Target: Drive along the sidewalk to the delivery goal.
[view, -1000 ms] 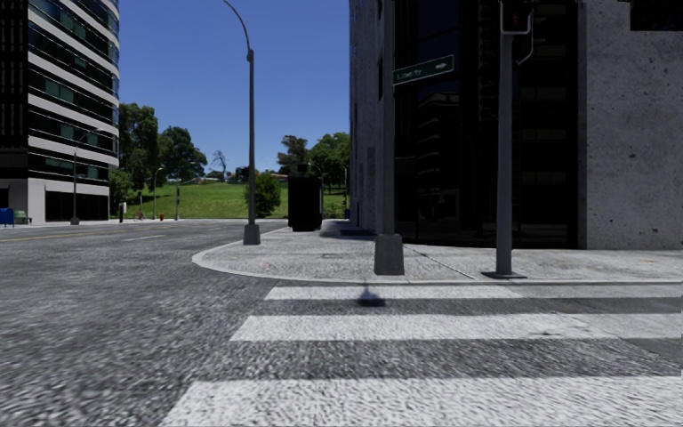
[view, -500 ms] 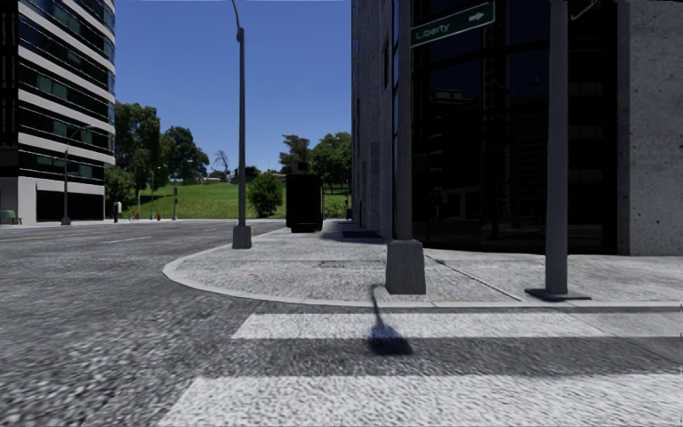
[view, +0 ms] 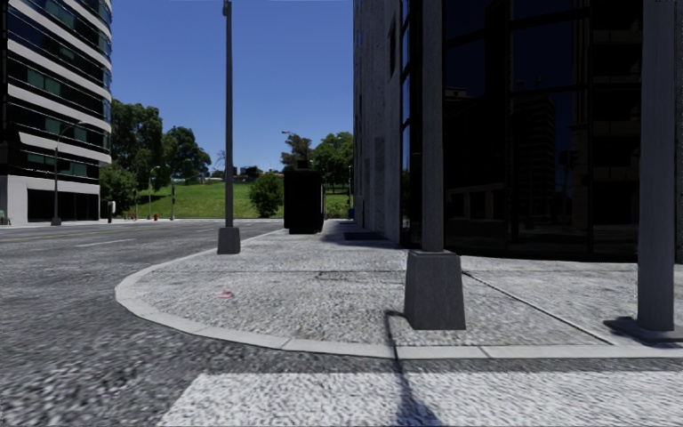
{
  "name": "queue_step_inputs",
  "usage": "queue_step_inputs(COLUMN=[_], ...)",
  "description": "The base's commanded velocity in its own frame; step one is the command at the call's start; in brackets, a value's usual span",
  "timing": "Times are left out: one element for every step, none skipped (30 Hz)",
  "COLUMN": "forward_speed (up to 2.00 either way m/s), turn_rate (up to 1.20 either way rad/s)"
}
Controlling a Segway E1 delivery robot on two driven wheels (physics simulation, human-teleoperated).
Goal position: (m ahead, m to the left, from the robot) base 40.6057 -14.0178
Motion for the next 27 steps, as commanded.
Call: queue_step_inputs(forward_speed=[2.00, 2.00, 2.00, 2.00, 2.00, 2.00, 2.00, 2.00, 2.00, 2.00, 2.00, 2.00, 2.00, 2.00, 2.00, 2.00, 2.00, 2.00, 2.00, 1.94, 1.94, 1.70, 1.55, 1.45, 1.45, 1.38, 1.34], turn_rate=[0.00, 0.00, 0.00, 0.00, 0.00, 0.00, 0.00, 0.00, 0.00, 0.00, 0.00, 0.00, 0.00, 0.00, 0.00, 0.00, 0.00, 0.00, 0.00, 0.00, 0.00, 0.00, 0.00, 0.00, 0.00, 0.00, 0.00])
